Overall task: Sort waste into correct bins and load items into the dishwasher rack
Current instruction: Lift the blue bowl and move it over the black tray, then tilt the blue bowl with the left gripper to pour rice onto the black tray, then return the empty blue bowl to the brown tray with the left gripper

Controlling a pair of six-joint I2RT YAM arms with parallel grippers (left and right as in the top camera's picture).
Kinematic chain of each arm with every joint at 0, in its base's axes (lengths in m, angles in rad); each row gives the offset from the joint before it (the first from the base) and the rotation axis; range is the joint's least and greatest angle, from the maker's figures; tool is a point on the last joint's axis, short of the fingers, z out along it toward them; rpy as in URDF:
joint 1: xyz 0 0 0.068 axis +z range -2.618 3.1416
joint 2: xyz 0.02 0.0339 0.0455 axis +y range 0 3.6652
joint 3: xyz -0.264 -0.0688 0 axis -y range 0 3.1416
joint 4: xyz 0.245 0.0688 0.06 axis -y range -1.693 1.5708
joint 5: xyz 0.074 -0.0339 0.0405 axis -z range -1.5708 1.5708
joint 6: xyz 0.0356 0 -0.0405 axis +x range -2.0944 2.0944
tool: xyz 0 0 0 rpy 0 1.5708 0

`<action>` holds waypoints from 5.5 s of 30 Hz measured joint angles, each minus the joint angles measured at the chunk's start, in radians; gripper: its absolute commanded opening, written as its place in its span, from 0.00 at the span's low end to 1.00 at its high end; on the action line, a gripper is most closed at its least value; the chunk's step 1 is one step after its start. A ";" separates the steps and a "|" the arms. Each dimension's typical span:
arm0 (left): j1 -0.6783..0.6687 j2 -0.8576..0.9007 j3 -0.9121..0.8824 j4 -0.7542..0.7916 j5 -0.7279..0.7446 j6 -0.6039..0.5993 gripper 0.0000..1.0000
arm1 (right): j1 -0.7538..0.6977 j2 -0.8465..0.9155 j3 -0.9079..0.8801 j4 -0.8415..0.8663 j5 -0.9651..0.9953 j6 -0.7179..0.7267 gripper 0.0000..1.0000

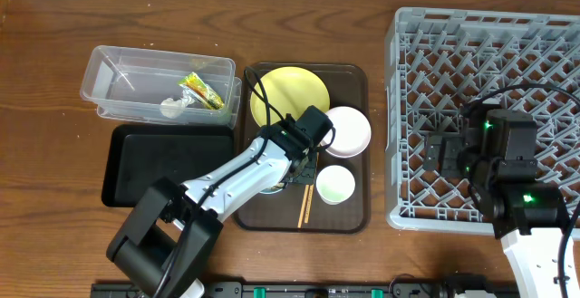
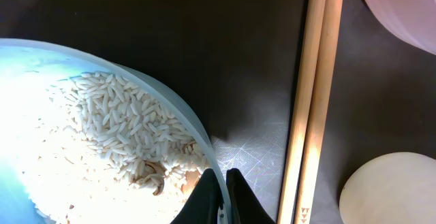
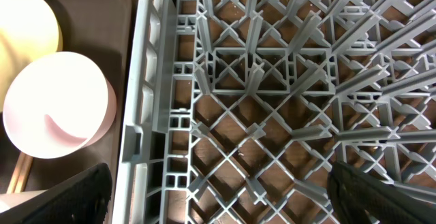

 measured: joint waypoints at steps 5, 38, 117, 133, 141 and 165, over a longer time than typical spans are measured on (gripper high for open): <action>0.000 -0.010 0.016 -0.041 -0.001 0.011 0.06 | 0.000 0.000 0.000 -0.001 0.000 0.000 0.99; 0.835 -0.228 0.003 -0.220 0.695 0.468 0.06 | 0.000 0.000 0.000 -0.001 0.000 0.000 0.99; 1.260 0.115 -0.003 -0.426 1.528 0.563 0.06 | 0.000 0.000 0.000 -0.027 0.000 0.000 0.99; 1.260 0.115 -0.003 -0.415 1.527 0.588 0.06 | 0.000 0.000 0.000 -0.028 0.000 0.000 0.99; 1.260 0.114 -0.004 -0.433 1.528 0.589 0.06 | 0.000 0.000 0.000 -0.031 0.000 0.000 0.99; 0.508 -0.224 -0.006 -0.200 0.726 0.546 0.06 | 0.000 0.000 0.000 -0.029 0.000 0.000 0.99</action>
